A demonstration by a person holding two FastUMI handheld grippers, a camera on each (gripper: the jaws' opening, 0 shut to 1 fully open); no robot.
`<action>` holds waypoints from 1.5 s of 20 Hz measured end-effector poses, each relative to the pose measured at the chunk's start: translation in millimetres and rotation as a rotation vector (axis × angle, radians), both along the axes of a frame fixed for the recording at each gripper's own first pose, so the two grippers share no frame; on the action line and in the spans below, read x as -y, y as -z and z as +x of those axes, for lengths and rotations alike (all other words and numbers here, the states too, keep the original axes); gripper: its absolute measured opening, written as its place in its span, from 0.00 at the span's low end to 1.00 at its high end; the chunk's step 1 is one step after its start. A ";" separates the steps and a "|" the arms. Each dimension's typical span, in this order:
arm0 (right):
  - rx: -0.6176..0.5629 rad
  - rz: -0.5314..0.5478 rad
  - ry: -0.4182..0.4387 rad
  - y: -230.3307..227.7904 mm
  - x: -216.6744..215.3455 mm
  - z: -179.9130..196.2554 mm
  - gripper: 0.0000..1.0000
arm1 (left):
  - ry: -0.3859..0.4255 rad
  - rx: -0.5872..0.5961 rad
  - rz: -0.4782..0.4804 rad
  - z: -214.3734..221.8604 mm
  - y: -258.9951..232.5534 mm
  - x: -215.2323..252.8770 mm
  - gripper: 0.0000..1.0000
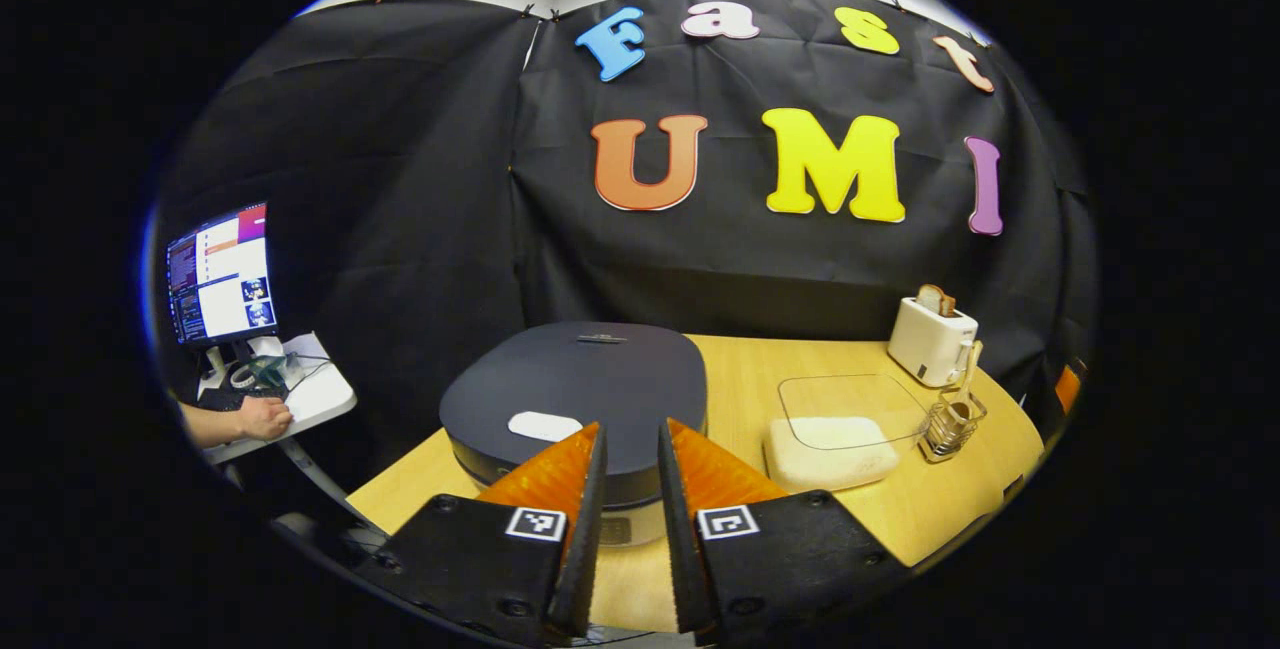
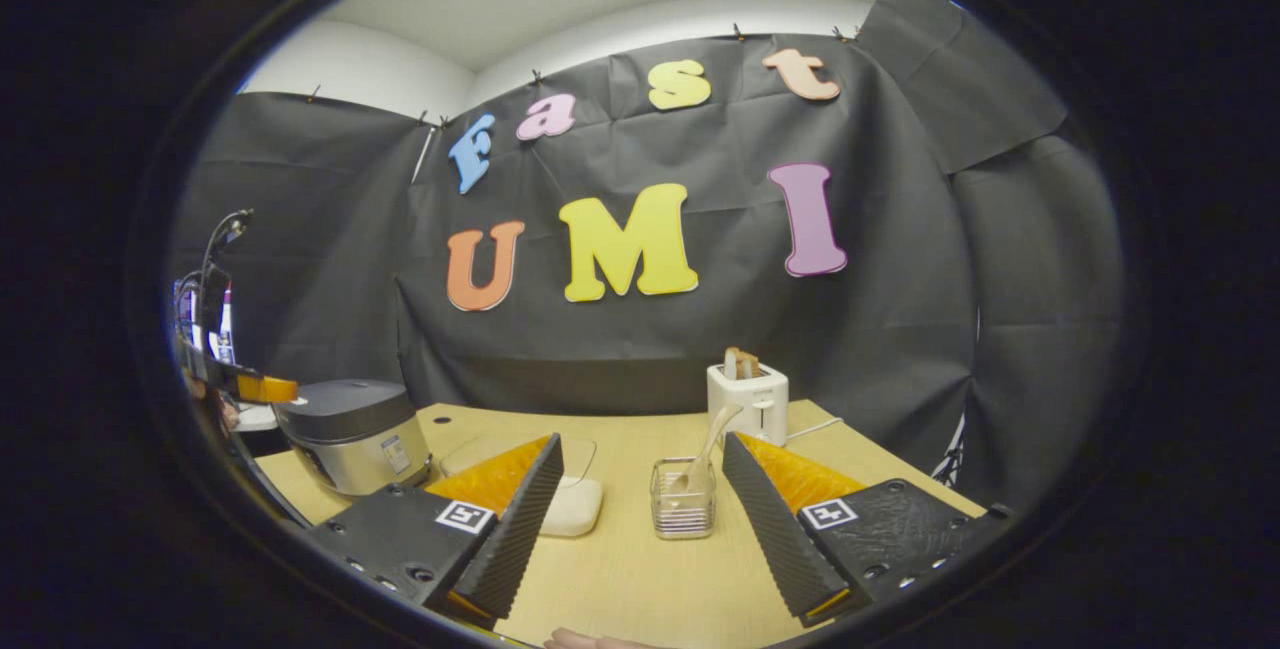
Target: Close the left gripper, press the button to open the rice cooker; take a wooden spoon from the chopstick holder with the right hand, scoop a spoonful of rice and pour it into the rice cooker, then put the wooden spoon back into the chopstick holder.
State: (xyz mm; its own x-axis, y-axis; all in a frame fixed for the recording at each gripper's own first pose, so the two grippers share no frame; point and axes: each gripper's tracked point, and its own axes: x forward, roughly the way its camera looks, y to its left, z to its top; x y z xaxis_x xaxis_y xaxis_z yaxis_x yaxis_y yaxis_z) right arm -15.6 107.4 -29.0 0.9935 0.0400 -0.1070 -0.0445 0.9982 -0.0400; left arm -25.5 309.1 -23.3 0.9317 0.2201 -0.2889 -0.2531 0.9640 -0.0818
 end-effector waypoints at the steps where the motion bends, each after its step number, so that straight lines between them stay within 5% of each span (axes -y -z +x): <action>1: 0.001 0.001 0.001 -2.3 0.9 -0.3 0.95 | -0.010 -0.016 0.003 4.1 -1.9 -11.2 0.27; 6: 0.003 0.013 0.003 -5.2 4.0 -3.4 0.95 | 0.000 -0.147 -0.084 25.1 14.0 -35.6 0.03; 18: -0.006 0.057 0.013 -8.5 13.1 -2.5 1.00 | 0.025 -0.253 -0.066 25.7 33.2 -37.0 0.03; 19: -0.005 0.058 0.013 -9.6 13.4 -3.2 0.91 | 0.037 -0.258 -0.047 25.8 33.8 -36.3 0.03; 20: -0.005 0.059 0.012 -8.8 11.1 -4.0 1.00 | 0.052 -0.268 -0.024 23.7 34.0 -36.2 0.03; 22: -0.001 0.060 0.008 -10.7 10.2 -5.7 1.00 | 0.092 -0.289 0.007 23.4 38.9 -37.8 0.03; 25: 0.012 0.065 0.002 -15.7 9.3 -9.7 0.95 | 0.079 -0.270 -0.046 21.7 39.2 -35.2 0.03; 30: 0.020 0.064 0.012 -19.3 15.4 -10.7 0.95 | 0.043 -0.248 0.039 20.5 28.3 -37.2 0.03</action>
